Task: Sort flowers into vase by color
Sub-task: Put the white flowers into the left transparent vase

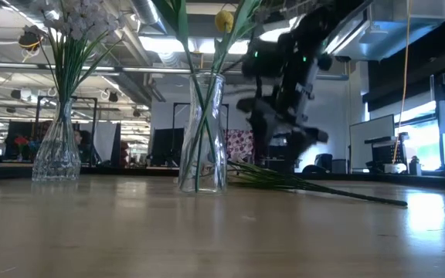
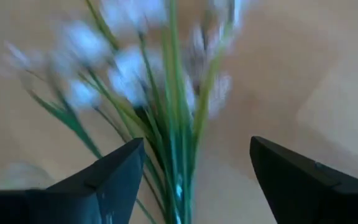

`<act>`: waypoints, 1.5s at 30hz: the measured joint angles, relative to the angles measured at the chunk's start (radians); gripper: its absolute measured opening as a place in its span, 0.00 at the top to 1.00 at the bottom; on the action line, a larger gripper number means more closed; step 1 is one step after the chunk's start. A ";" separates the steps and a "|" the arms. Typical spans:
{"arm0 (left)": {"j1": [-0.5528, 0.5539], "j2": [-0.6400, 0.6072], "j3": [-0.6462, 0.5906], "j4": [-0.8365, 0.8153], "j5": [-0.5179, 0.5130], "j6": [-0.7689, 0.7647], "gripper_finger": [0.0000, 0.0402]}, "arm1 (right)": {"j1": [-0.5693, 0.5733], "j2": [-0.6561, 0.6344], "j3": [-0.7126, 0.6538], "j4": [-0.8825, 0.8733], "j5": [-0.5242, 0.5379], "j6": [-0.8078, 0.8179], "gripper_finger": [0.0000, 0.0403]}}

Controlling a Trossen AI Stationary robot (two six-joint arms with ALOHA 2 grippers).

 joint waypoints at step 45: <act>0.175 -0.157 0.000 -0.172 0.396 0.298 0.63 | 0.011 -0.042 0.250 1.193 0.364 -0.435 0.99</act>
